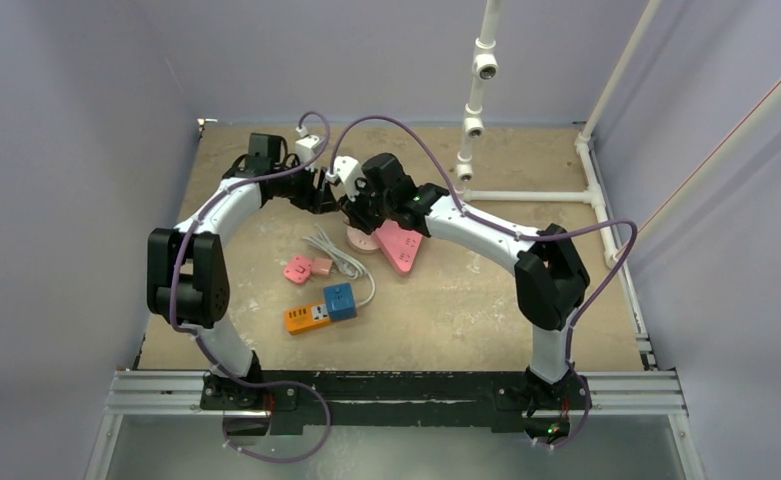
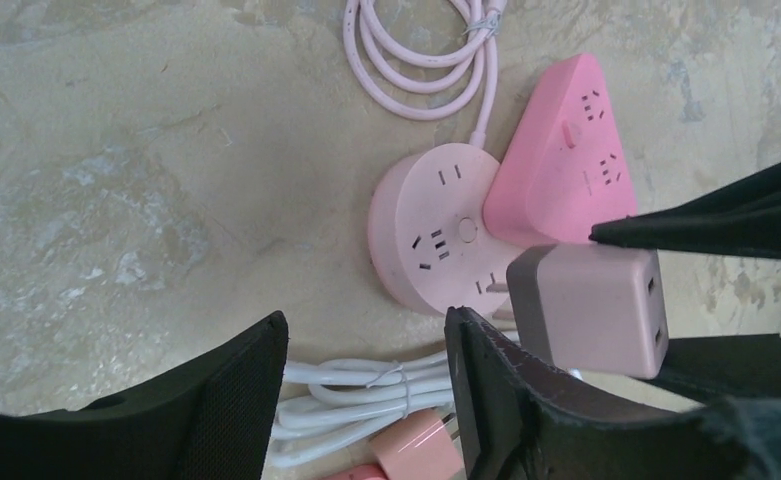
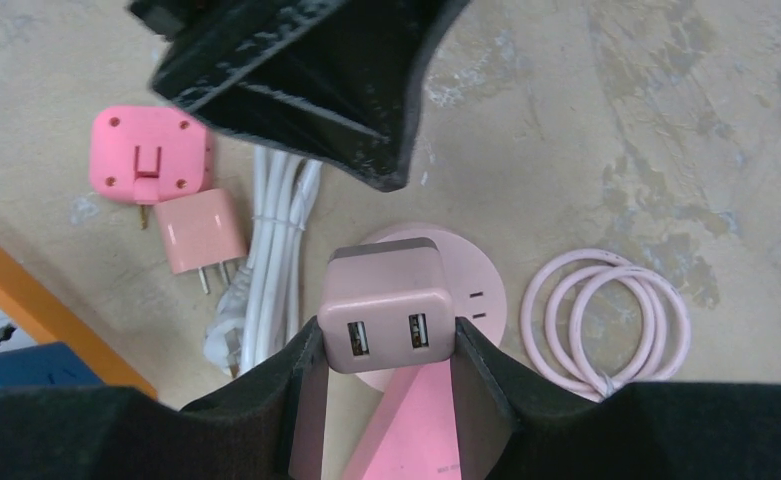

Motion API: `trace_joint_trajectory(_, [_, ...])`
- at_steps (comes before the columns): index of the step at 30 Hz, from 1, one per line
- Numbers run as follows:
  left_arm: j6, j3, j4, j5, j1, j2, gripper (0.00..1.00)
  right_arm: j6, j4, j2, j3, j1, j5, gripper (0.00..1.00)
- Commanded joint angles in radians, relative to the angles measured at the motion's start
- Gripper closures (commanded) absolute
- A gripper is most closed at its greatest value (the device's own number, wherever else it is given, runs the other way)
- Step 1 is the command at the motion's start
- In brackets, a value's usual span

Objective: Insert the plug

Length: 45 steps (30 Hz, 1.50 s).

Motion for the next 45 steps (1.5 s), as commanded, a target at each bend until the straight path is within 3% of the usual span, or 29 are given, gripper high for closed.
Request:
trace_joint_trajectory(1, [-0.075, 0.068, 0.052, 0.109, 0.006, 0.014, 0.45, -0.013, 0.074, -0.031, 0.011, -0.012, -0.082, 1.00])
trace_joint_trajectory(6, [-0.130, 0.066, 0.060, 0.180, 0.006, -0.014, 0.59, -0.017, 0.141, -0.082, -0.069, -0.029, -0.150, 1.00])
trace_joint_trajectory(20, [-0.041, -0.016, 0.044, 0.097, -0.067, -0.030, 0.65, -0.022, 0.233, -0.109, -0.084, -0.058, -0.231, 1.00])
trace_joint_trajectory(35, [-0.013, 0.011, 0.018, 0.079, -0.097, -0.037, 0.65, 0.033, 0.288, -0.140, -0.157, -0.058, -0.262, 1.00])
trace_joint_trajectory(41, [0.035, 0.055, -0.030, -0.020, -0.082, -0.008, 0.52, 0.031, 0.249, -0.118, -0.178, -0.059, -0.187, 1.00])
trace_joint_trajectory(45, [0.062, 0.129, -0.104, -0.045, -0.053, 0.089, 0.50, 0.013, 0.203, -0.077, -0.152, -0.060, -0.159, 1.00])
